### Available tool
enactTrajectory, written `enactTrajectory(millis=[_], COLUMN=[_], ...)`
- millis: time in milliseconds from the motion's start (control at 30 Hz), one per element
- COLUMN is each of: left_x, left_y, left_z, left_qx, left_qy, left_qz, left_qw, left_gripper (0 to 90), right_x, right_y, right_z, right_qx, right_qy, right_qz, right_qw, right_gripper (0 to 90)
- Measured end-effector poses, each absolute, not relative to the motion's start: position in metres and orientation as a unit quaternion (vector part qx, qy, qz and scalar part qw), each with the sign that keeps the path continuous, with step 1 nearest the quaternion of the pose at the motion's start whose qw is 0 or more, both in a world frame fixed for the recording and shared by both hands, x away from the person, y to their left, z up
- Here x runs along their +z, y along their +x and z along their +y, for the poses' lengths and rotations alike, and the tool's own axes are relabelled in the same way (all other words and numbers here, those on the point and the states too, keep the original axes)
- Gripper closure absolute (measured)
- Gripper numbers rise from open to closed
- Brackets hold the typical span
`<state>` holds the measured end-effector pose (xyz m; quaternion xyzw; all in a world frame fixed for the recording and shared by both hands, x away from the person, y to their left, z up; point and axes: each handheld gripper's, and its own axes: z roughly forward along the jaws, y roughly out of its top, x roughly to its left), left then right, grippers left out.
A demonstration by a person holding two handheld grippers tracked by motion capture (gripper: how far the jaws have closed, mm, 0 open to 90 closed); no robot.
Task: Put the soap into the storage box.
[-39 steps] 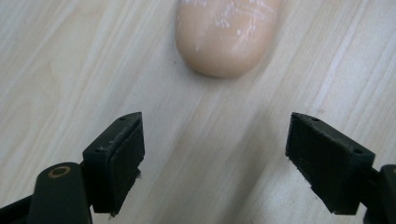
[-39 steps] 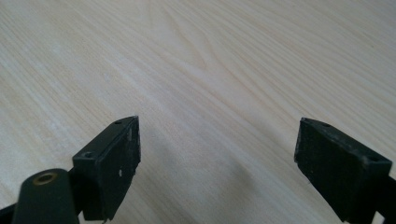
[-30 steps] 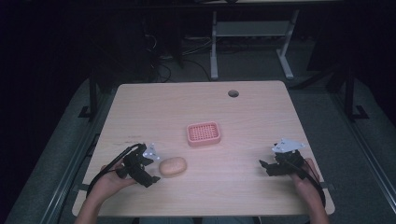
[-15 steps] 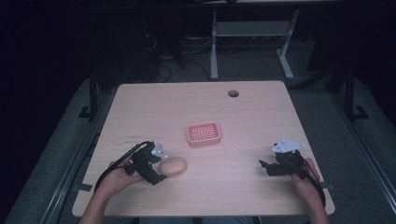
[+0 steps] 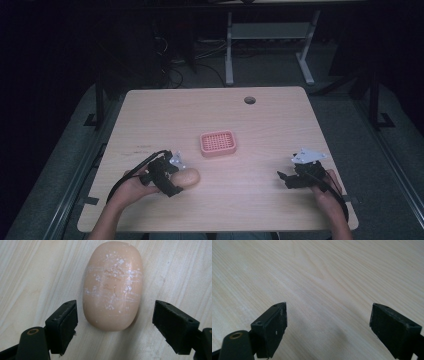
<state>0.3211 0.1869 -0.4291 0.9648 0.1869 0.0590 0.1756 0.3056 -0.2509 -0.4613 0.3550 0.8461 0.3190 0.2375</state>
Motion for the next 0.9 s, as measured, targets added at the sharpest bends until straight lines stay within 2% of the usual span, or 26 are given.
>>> enactTrajectory(millis=[900], left_x=[-0.439], left_y=[0.340], left_z=[0.166], left_qx=[0.030], left_qy=[0.970], left_qz=[0.181], left_qw=[0.161], left_gripper=[23.2], right_x=[-0.462], right_y=[0.306], right_z=[-0.251], right_qx=[0.321], right_qy=[0.353], right_qz=[0.847], right_qw=[0.235], right_gripper=[13.9])
